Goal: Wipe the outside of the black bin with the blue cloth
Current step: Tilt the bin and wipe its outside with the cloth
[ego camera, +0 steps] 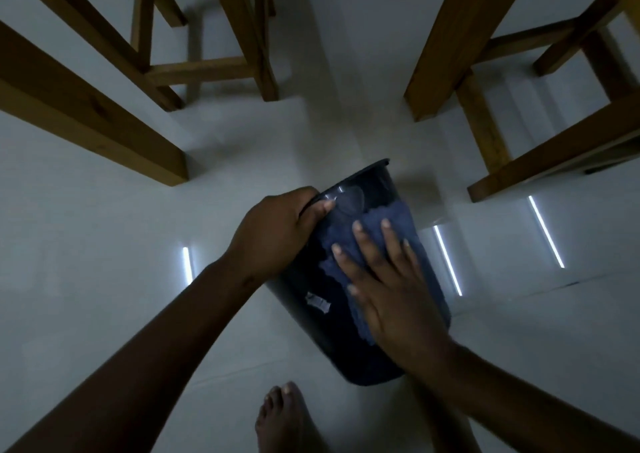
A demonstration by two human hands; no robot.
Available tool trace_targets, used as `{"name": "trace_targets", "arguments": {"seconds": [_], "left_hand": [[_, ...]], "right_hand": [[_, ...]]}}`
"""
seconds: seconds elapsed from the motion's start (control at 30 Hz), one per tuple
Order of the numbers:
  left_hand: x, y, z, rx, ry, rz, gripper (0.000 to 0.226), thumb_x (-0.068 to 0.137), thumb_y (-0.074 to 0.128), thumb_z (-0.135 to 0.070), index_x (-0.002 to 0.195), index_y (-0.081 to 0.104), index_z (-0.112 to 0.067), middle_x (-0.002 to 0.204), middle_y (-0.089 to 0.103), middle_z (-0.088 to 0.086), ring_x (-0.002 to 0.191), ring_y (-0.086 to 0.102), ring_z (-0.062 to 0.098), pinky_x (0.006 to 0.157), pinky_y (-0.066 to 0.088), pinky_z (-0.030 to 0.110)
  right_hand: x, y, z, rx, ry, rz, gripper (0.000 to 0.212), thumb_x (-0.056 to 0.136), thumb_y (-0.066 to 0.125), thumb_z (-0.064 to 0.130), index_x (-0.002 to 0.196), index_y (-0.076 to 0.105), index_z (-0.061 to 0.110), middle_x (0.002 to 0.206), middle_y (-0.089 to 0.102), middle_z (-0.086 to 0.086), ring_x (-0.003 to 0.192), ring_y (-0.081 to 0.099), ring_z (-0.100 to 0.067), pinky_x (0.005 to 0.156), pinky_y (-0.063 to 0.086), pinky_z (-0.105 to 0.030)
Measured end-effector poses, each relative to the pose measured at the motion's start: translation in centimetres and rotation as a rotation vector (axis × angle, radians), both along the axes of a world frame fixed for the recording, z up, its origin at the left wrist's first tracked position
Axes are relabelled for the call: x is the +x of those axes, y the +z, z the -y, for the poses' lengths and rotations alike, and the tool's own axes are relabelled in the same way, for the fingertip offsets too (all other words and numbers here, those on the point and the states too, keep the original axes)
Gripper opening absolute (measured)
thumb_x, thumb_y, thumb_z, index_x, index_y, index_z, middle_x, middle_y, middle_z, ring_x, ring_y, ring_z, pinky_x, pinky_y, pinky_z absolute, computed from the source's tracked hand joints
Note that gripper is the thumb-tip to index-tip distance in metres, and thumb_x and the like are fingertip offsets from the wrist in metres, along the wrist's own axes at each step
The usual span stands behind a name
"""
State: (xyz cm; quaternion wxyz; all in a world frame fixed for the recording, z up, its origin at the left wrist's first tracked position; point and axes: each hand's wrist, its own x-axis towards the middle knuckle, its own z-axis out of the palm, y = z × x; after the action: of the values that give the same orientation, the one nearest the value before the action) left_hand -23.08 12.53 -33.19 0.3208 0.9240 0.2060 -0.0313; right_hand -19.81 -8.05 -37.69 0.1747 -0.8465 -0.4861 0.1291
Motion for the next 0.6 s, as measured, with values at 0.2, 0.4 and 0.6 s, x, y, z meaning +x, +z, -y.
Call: {"name": "trace_targets", "arguments": {"seconds": [0.2, 0.4, 0.6], "left_hand": [[1.4, 0.1, 0.4, 0.017, 0.012, -0.018, 0.036, 0.098, 0.037, -0.046, 0.080, 0.056, -0.021, 0.064, 0.057, -0.006, 0.067, 0.060, 0.018, 0.062, 0.045, 0.029], [1.4, -0.5, 0.3, 0.035, 0.029, -0.019, 0.038, 0.099, 0.037, -0.046, 0.083, 0.058, -0.018, 0.070, 0.058, -0.006, 0.069, 0.060, 0.019, 0.061, 0.040, 0.027], [1.6, -0.3, 0.3, 0.005, 0.019, -0.062, 0.032, 0.098, 0.036, -0.047, 0.074, 0.047, -0.029, 0.058, 0.049, -0.012, 0.066, 0.056, 0.016, 0.060, 0.036, 0.026]], "right_hand": [[3.5, -0.5, -0.3, 0.094, -0.285, -0.242, 0.051, 0.100, 0.012, 0.046, 0.149, 0.006, 0.035, 0.161, 0.002, 0.004, 0.147, -0.002, -0.020, 0.114, 0.022, -0.054], [0.1, -0.3, -0.1, -0.020, 0.064, 0.101, 0.054, 0.097, 0.027, 0.037, 0.149, 0.010, 0.035, 0.160, 0.004, 0.002, 0.146, 0.000, -0.031, 0.115, 0.008, -0.050], [1.8, -0.4, 0.8, 0.030, -0.316, -0.165, 0.050, 0.100, 0.010, 0.044, 0.149, 0.010, 0.034, 0.161, 0.007, 0.000, 0.147, 0.000, -0.022, 0.114, 0.023, -0.054]]}}
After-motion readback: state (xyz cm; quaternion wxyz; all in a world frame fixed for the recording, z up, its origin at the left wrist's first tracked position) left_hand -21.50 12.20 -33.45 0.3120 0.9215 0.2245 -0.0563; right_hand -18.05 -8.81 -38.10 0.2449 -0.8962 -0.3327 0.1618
